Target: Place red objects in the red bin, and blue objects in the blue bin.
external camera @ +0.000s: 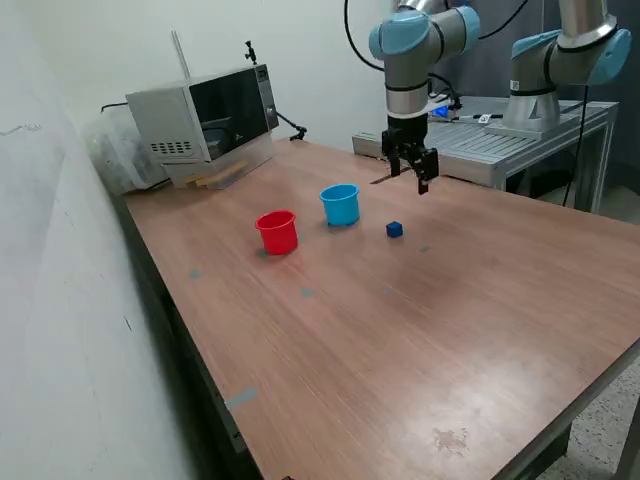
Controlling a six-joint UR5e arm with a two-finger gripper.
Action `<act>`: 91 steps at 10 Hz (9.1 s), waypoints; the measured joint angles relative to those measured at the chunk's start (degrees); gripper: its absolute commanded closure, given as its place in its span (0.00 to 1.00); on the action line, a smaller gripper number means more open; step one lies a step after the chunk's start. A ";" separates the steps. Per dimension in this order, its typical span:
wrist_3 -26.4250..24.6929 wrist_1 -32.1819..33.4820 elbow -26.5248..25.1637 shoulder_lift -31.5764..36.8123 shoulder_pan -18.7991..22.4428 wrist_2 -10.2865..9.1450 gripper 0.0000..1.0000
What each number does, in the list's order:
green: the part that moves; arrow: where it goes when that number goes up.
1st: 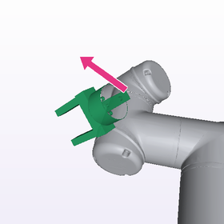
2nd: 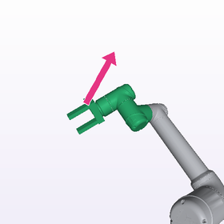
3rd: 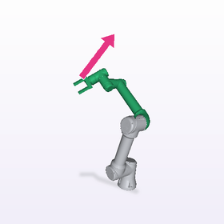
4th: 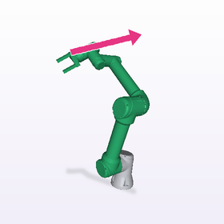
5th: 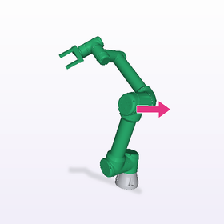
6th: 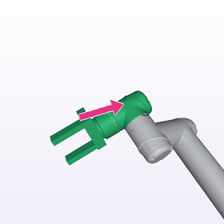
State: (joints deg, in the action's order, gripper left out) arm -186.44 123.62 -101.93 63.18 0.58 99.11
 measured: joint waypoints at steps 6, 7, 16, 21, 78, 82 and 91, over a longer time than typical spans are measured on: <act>-1.61 1.59 5.88 -7.13 0.17 -0.63 0.00; -1.48 1.64 6.10 -7.48 -0.66 -0.65 0.00; 1.24 1.76 4.93 -9.27 -3.96 -0.56 0.00; 1.24 1.69 4.86 -9.23 -3.55 -0.39 0.00; 8.07 -2.74 7.11 -2.54 -16.20 -0.98 1.00; 8.11 -2.42 7.10 -2.47 -16.05 -1.01 0.00; 8.57 -9.61 3.52 17.14 -6.65 -3.67 0.00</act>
State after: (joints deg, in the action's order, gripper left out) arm -177.86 114.01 -98.41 80.32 -6.07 95.43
